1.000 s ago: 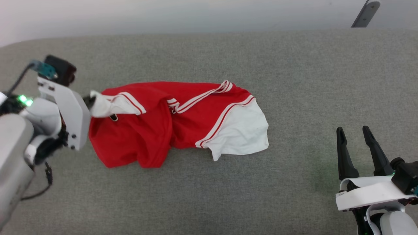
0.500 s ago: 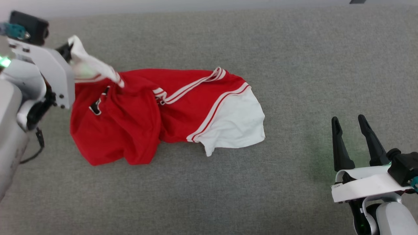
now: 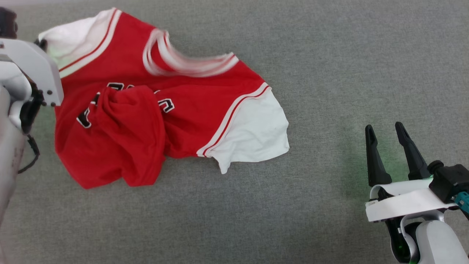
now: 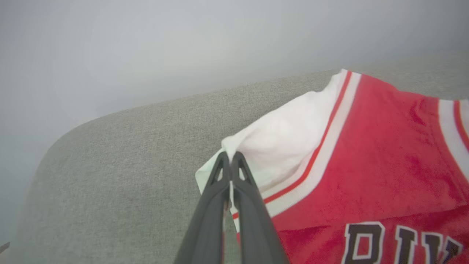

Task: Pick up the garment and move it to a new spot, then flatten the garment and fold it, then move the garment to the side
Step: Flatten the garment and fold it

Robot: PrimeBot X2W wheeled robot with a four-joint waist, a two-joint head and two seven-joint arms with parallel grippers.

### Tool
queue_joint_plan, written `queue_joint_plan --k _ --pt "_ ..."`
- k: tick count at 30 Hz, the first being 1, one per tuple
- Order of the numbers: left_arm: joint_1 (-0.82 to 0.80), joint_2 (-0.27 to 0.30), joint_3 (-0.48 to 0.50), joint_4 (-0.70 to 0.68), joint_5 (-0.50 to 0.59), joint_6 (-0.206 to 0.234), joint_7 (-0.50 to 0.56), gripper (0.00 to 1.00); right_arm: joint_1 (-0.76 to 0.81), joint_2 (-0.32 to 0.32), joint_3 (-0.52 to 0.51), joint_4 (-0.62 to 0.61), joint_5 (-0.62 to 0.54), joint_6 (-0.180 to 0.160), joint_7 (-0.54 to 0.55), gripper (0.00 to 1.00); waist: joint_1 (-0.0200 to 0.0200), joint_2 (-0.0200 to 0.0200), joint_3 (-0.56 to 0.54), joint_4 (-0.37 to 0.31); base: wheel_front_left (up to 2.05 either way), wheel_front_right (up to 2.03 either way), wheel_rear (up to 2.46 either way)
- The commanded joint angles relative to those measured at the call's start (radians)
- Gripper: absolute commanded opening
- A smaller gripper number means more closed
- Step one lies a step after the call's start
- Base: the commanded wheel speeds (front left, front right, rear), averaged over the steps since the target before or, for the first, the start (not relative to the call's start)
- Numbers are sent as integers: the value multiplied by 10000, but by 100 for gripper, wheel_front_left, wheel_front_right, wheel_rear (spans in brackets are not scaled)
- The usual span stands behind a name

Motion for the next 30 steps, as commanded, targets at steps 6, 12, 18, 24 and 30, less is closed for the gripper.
queue_joint_plan --k 6,12,18,24,30 --pt "-222 -274 -29 859 -131 -350 -377 100 -72 62 -47 48 -61 -15 -8 100 0 0 -108 107 0 0 0" --pt "-275 -421 -248 1080 -45 -625 -615 100 -42 -63 71 89 -6 -15 -7 100 0 0 -433 406 0 0 0" --pt "30 -440 -428 906 -170 -787 -1003 100 113 -298 354 370 202 -15 0 100 0 0 -1038 941 0 0 0" --pt "649 -374 -498 416 -348 -850 -1651 100 200 -572 801 696 544 -15 360 100 0 0 -1753 1605 0 0 0" --pt "1532 -249 -397 -270 -534 -682 -2348 100 272 -818 1107 828 800 -15 800 100 0 0 -2358 2262 0 0 0"
